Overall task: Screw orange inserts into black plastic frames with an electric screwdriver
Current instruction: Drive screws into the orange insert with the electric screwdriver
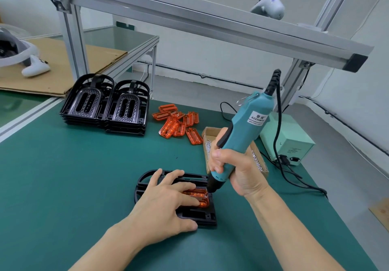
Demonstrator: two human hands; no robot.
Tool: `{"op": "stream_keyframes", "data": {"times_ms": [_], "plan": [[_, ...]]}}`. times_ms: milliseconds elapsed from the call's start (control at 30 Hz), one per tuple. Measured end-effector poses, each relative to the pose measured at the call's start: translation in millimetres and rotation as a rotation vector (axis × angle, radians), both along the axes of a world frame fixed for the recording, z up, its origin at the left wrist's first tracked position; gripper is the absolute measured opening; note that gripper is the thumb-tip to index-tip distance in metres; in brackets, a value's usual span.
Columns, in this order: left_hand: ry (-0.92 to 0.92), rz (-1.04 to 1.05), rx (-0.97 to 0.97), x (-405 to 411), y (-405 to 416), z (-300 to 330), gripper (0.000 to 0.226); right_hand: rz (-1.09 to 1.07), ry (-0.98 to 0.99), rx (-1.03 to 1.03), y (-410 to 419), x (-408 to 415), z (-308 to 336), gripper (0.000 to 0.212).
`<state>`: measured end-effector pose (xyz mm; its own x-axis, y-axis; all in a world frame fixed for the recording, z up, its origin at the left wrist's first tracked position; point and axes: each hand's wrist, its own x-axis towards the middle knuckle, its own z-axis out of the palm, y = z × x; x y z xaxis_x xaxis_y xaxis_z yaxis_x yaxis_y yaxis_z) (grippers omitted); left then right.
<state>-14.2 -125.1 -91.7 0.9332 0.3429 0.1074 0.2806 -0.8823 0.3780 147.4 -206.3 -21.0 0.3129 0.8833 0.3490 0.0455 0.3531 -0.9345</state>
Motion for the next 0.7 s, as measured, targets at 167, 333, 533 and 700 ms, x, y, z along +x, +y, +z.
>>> {"op": "stream_keyframes", "data": {"times_ms": [167, 333, 533, 700], "plan": [[0.002, 0.003, -0.005, 0.4, -0.4, 1.1, 0.051, 0.050, 0.047, -0.022, 0.0, 5.6, 0.4, 0.020], [0.008, 0.003, -0.004, 0.6, 0.2, 0.2, 0.052, 0.104, 0.113, -0.084, -1.9, 13.8, 6.9, 0.017], [0.010, 0.005, -0.015, 1.0, 1.5, -0.1, 0.052, 0.132, 0.121, -0.084, -0.2, 13.9, 8.9, 0.014], [0.013, 0.012, -0.016, 1.1, 1.9, -0.2, 0.052, 0.066, 0.085, -0.018, 0.9, 16.2, 31.7, 0.016]]}}
